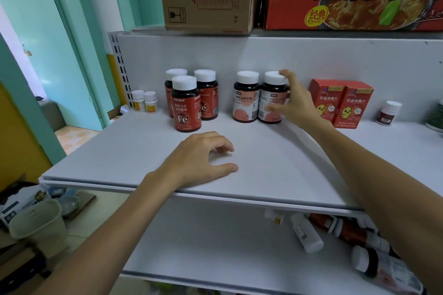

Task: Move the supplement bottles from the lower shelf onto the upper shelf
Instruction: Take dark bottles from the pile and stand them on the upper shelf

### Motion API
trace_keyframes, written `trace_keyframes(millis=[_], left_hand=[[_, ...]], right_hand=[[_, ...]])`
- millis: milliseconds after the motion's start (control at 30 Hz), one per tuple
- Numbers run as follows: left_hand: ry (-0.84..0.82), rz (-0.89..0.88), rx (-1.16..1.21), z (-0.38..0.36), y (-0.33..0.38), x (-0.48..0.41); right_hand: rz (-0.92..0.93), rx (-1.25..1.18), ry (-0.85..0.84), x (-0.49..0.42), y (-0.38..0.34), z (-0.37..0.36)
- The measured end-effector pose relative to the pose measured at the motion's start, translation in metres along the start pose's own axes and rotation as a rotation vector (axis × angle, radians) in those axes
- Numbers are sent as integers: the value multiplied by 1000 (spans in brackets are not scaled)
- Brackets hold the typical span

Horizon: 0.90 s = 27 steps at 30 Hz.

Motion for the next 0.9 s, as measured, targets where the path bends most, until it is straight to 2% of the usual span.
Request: trace_keyframes(millis=[200, 367, 600, 900], left_hand=[[-27, -14, -44, 1, 7, 1], [-58, -133, -61, -5, 38, -4], [-85, -323, 34, -47, 125, -4], [-166, -491, 165, -146, 266, 15]], right_hand=[[-58, 96, 29, 7, 1, 2], [-148, 112, 135, 42, 11, 36], [-218, 218, 171, 120, 43, 118], [-365, 256, 277, 248, 108, 265]])
Point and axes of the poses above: each hand's wrist, its own x-axis away from the middle knuckle, its own z-axis out of the back of the hand, y = z × x, the point moved 8 cm from there along -x, towards the middle knuckle, and after that the axes turned 6 degrees about x, right-handed, at the moved point
